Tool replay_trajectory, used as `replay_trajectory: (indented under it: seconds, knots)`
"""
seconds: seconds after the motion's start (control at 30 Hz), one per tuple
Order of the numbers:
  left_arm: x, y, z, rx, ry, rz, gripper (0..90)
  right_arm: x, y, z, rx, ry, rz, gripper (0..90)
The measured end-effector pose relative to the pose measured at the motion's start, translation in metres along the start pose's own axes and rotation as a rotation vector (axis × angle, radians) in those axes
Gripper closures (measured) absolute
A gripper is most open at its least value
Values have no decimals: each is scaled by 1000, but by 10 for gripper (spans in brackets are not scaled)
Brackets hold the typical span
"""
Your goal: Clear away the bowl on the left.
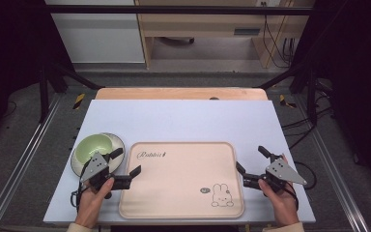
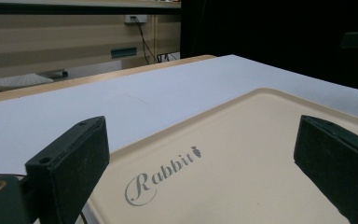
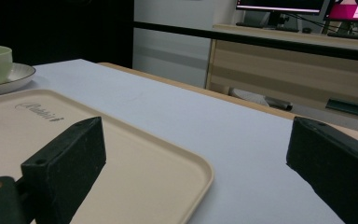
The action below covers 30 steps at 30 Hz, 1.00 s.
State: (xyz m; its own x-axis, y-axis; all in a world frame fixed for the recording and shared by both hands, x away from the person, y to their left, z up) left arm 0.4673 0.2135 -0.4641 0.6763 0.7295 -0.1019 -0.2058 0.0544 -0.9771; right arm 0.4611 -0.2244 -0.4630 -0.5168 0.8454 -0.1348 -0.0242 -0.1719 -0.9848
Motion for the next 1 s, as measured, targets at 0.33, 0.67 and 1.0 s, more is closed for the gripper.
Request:
replay_trajectory:
  seconds: [0.33, 0.67, 1.0]
  knots:
    - [-3, -2, 3, -5, 7, 21, 34, 3, 1, -1, 7, 3, 5, 40]
    - [-6, -3, 3, 6, 11, 1, 32, 5, 1, -3, 12, 7, 2, 38]
    - [-3, -13, 7, -22, -22, 3, 42, 16, -3, -4, 20, -21, 28, 29]
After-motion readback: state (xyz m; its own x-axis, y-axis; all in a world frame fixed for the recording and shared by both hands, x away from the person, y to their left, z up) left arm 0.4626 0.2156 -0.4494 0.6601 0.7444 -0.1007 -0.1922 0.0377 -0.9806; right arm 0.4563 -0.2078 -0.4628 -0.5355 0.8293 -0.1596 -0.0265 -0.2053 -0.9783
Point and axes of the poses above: each handheld gripper's, and its own axes: z roughly backward along the jaws, y roughly out of its underside, x roughly to its left, the point moved 5 cm from there along -z, roughly forward along the jaws, and after that the axes turned 3 degrees about z, right-handed, at the moved point
